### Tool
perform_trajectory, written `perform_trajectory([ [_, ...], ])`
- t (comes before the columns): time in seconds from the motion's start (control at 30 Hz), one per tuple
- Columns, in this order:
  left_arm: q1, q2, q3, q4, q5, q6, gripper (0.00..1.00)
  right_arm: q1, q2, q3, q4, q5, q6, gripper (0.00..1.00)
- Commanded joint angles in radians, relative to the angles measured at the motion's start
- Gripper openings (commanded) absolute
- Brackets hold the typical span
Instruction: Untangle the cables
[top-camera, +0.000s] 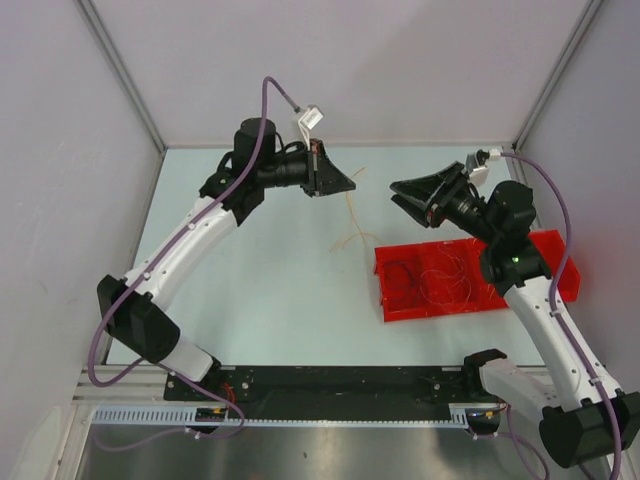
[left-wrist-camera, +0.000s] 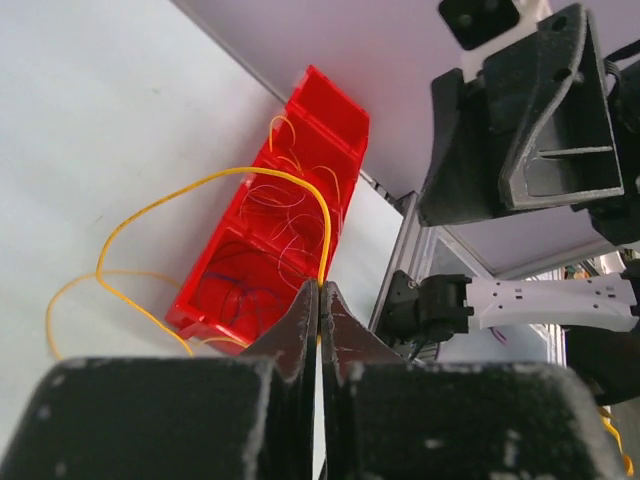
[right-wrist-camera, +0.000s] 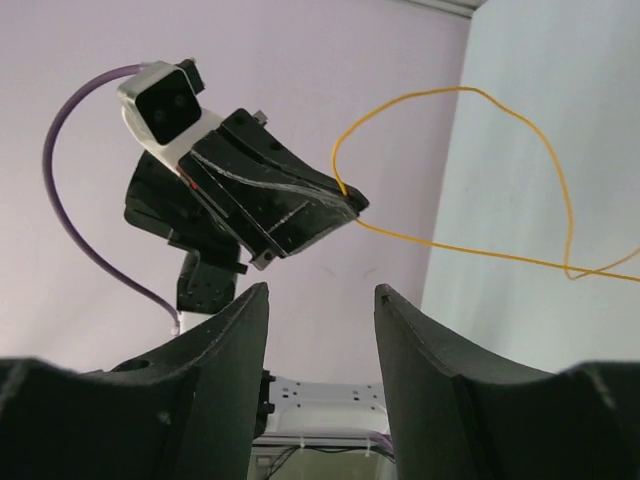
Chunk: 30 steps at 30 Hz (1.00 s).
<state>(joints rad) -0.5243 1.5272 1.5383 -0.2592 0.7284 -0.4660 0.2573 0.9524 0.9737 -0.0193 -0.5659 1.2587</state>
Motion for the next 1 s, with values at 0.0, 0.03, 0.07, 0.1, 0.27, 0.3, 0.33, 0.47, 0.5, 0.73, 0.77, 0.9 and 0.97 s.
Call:
perform_trajectory([
  [0.0,-0.035,-0.074,-0.009,0.104,0.080,-0.020,0.00,0.048,0.043,0.039,0.163,-0.002,0.091,0.51],
  [0.03,-0.042,-0.076,-0.007,0.101,0.069,-0.010,0.00,0.056,0.055,0.039,0.185,0.001,0.094,0.50],
  [0.07,-0.052,-0.078,-0.007,0.092,0.062,-0.005,0.00,0.065,0.066,0.039,0.183,0.001,0.102,0.50],
  [0.1,-0.055,-0.076,-0.006,0.086,0.057,-0.002,0.00,0.066,0.084,0.040,0.189,0.001,0.100,0.49],
  [0.27,-0.078,-0.076,-0.010,0.063,0.040,0.015,0.00,0.088,0.118,0.040,0.194,0.038,0.087,0.50],
  [0.3,-0.082,-0.075,-0.013,0.064,0.037,0.017,0.00,0.092,0.123,0.040,0.197,0.043,0.084,0.50],
  [0.33,-0.083,-0.076,-0.017,0.064,0.040,0.018,0.00,0.095,0.126,0.040,0.196,0.049,0.082,0.49],
  [0.47,-0.094,-0.072,-0.035,0.066,0.037,0.023,0.00,0.109,0.132,0.040,0.200,0.072,0.074,0.49],
  [0.5,-0.095,-0.073,-0.040,0.069,0.036,0.021,0.00,0.109,0.135,0.040,0.200,0.075,0.073,0.49],
  [0.73,-0.109,-0.062,-0.058,0.092,0.028,0.012,0.00,0.122,0.132,0.046,0.185,0.095,0.053,0.33],
  [0.77,-0.112,-0.061,-0.061,0.097,0.029,0.009,0.00,0.122,0.135,0.048,0.176,0.097,0.045,0.27],
  [0.9,-0.118,-0.059,-0.055,0.085,0.022,0.013,0.06,0.125,0.151,0.071,0.164,0.077,0.025,0.00],
  [0.97,-0.118,-0.067,-0.046,0.049,-0.021,0.032,0.37,0.126,0.163,0.111,0.141,0.063,-0.001,0.00],
])
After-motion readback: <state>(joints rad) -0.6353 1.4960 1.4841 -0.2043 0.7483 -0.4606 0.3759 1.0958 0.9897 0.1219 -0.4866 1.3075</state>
